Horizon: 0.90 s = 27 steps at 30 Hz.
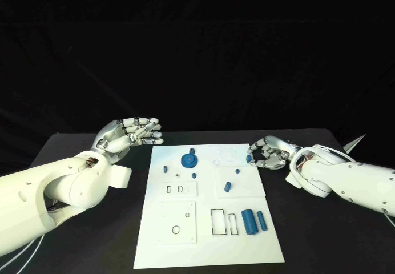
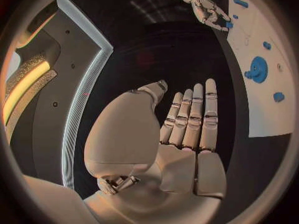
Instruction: Assemble the parts on the task board
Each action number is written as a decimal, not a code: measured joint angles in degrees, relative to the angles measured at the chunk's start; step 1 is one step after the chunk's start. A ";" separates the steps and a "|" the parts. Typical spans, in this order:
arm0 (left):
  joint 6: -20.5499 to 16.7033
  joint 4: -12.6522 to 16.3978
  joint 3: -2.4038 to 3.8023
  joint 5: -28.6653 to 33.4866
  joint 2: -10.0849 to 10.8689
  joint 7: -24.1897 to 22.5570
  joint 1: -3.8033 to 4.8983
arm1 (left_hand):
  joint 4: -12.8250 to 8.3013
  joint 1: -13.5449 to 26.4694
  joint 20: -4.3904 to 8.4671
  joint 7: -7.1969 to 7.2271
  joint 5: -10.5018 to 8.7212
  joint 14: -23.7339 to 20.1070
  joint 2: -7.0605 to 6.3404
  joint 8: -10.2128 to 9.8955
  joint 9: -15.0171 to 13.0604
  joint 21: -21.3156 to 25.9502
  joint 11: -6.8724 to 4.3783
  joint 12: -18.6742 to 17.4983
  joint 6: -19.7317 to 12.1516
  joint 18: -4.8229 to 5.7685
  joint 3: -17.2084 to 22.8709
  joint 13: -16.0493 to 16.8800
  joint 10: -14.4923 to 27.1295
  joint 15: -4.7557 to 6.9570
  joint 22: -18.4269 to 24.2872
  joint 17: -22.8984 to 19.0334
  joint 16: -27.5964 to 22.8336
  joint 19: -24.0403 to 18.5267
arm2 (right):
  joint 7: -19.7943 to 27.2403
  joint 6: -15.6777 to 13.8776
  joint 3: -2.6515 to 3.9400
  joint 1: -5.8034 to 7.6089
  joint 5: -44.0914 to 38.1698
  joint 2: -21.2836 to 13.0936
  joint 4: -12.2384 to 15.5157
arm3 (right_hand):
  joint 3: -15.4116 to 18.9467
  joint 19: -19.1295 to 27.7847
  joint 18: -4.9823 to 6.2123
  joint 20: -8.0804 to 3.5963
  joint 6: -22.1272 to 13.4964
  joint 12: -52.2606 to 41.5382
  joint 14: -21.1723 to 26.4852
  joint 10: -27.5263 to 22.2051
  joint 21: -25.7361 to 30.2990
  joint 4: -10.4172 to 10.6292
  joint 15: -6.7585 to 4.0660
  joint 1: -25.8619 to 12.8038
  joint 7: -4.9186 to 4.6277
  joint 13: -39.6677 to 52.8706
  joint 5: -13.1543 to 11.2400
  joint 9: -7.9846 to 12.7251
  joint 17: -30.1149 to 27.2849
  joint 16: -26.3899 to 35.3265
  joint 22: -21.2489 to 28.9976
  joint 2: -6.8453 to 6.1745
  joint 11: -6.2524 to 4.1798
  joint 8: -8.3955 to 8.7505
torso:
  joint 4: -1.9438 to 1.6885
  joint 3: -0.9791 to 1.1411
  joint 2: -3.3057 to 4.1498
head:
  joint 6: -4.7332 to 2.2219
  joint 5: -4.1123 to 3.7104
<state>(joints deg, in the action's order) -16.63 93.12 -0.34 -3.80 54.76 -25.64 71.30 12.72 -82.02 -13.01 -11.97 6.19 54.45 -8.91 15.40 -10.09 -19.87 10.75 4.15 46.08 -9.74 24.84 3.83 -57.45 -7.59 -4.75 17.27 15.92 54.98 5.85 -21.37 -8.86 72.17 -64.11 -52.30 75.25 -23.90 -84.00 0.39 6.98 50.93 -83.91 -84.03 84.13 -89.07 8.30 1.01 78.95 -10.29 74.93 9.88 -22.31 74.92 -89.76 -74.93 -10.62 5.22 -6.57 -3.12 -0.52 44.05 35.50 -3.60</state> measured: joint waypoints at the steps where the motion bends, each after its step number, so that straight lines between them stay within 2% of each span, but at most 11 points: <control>1: 0.00 0.01 0.00 0.00 0.01 0.00 0.00 | 0.00 0.00 0.00 0.00 0.00 0.00 0.00 0.00 0.00 0.00 0.00 0.00 0.00 0.00 0.00 0.00 0.00 0.00 0.00 0.00 0.00 0.00 | -0.07 -0.07 0.00 -0.04 0.01 0.07 -0.04 | -0.20 0.00 0.00 0.00 0.17 0.00 0.00 0.00 0.00 0.00 0.00 0.00 0.17 0.00 0.00 0.00 0.00 0.00 0.00 0.00 0.00 0.00 | 0.02 0.00 -0.01 | 0.06 0.00; 3: 0.00 0.03 0.00 0.00 0.04 0.00 0.00 | 0.00 0.00 0.00 0.00 0.00 0.00 0.00 0.00 0.00 0.00 0.00 0.00 0.00 0.00 0.00 0.00 0.00 0.00 0.00 0.00 0.00 0.00 | -0.22 -0.21 0.00 -0.13 0.04 0.20 -0.09 | -0.66 0.00 0.00 0.00 0.42 0.00 0.00 0.00 0.00 -0.03 0.00 -0.15 -0.02 0.00 0.00 0.00 0.00 0.00 0.00 0.47 0.00 0.00 | 0.02 0.00 -0.02 | 0.11 0.00; 10: 0.01 0.04 0.00 0.00 0.14 0.01 0.01 | 0.00 0.00 0.00 0.00 0.00 0.00 0.00 0.00 0.00 0.00 0.00 0.00 0.00 0.00 0.00 0.00 0.00 0.00 0.00 0.00 0.00 0.00 | -0.56 -0.57 -0.01 -0.27 0.12 0.54 -0.29 | -1.59 0.00 0.00 0.00 1.52 -0.28 0.00 0.00 0.00 -0.33 0.00 -0.39 0.27 0.00 -0.25 0.00 0.00 0.00 0.01 1.00 0.00 -0.51 | -0.03 0.03 -0.05 | 0.14 -0.04; 17: 0.02 0.05 0.00 0.00 0.17 0.02 0.01 | 0.00 0.00 0.00 0.00 0.00 0.00 0.00 0.00 0.00 0.00 0.00 0.00 0.00 0.00 0.00 0.00 0.00 0.00 0.00 -0.01 0.00 0.00 | -0.79 -0.71 -0.01 -0.32 0.20 0.69 -0.42 | -2.14 0.00 0.00 0.00 2.26 -0.51 0.00 0.00 -0.22 -0.56 0.00 -0.39 0.62 -0.01 -0.25 -0.05 -0.01 0.00 0.01 1.00 0.00 -0.73 | 0.00 0.07 -0.06 | 0.18 0.03; 27: 0.03 0.05 0.00 0.00 0.18 0.03 0.01 | 0.00 0.00 0.00 0.00 0.00 0.00 0.00 0.00 0.00 0.00 0.00 0.00 0.00 0.00 0.00 0.00 0.00 0.00 0.00 -0.01 0.00 0.00 | -0.95 -0.72 -0.01 -0.48 0.26 0.91 -0.45 | -2.30 0.00 0.00 0.00 2.66 -0.87 0.00 0.00 -0.22 -0.72 0.00 -0.39 0.60 -0.01 -0.48 -0.12 -0.01 0.00 0.02 1.00 0.00 -0.99 | -0.01 0.10 -0.05 | 0.30 -0.03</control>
<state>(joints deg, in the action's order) -16.59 93.17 -0.34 -3.80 54.95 -25.61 71.31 12.72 -82.02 -13.01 -11.97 6.19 54.45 -8.91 15.40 -10.09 -19.86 10.75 4.15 46.07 -9.74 24.84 3.83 -57.45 -7.59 -4.75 17.26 15.92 54.98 4.90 -22.09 -8.87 71.69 -63.85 -51.39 74.80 -26.20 -84.00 0.39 6.98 53.59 -84.77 -84.03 84.13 -89.30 7.58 1.01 78.56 -9.69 74.92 9.40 -22.43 74.91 -89.76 -74.91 -9.63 5.22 -7.56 -3.13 -0.41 43.99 35.80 -3.63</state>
